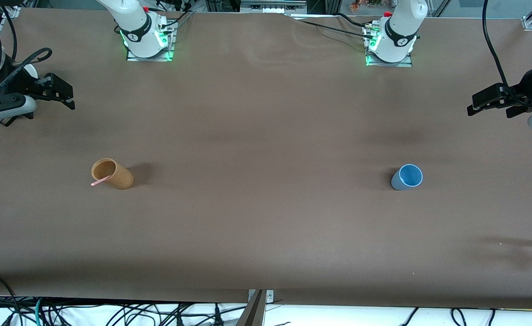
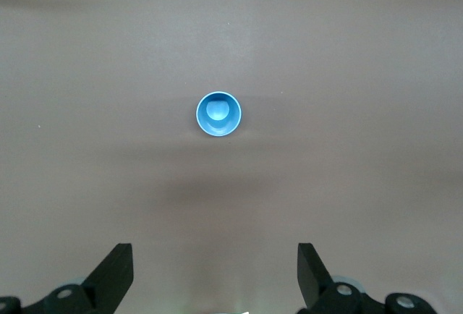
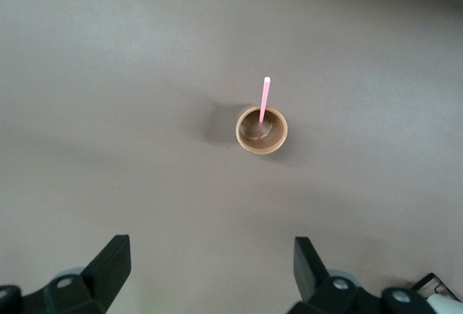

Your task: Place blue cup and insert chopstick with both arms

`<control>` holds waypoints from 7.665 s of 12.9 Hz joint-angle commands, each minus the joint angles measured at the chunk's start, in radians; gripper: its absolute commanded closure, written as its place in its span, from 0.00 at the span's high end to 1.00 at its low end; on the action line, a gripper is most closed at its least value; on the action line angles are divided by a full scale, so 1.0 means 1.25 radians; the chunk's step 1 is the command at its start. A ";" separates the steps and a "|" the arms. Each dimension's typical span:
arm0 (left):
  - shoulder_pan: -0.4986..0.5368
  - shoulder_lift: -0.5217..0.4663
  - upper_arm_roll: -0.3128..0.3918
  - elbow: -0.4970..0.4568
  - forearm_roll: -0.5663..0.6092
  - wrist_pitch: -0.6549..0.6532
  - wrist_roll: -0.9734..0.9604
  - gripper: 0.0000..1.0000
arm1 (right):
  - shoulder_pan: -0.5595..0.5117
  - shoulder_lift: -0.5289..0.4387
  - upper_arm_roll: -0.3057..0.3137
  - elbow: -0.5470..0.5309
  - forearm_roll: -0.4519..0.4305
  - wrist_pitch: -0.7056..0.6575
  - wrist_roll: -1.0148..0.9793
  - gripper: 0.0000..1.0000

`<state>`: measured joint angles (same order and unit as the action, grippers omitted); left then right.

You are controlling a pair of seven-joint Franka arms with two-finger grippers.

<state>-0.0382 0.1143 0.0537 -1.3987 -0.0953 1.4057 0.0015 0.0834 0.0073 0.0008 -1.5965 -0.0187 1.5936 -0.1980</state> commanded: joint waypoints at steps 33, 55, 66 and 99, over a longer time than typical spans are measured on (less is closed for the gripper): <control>0.000 -0.008 -0.001 -0.014 0.009 0.011 0.015 1.00 | -0.004 0.022 -0.013 0.018 0.053 -0.028 -0.007 1.00; -0.102 0.315 -0.004 -0.026 0.009 0.190 -0.068 1.00 | -0.035 0.224 -0.025 -0.284 0.014 0.579 -0.070 0.84; -0.134 0.257 -0.001 -0.302 0.092 0.549 -0.086 1.00 | -0.042 0.251 -0.025 -0.283 0.014 0.620 -0.087 0.26; -0.495 0.549 -0.092 0.062 0.115 0.625 -0.975 0.00 | 0.185 0.264 0.036 0.201 0.071 0.088 0.286 0.00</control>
<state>-0.6542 0.7328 -0.0768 -1.4155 0.0376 2.2169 -1.1708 0.3081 0.3139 0.0498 -1.3848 0.0641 1.7180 0.1325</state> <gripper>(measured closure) 0.947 0.930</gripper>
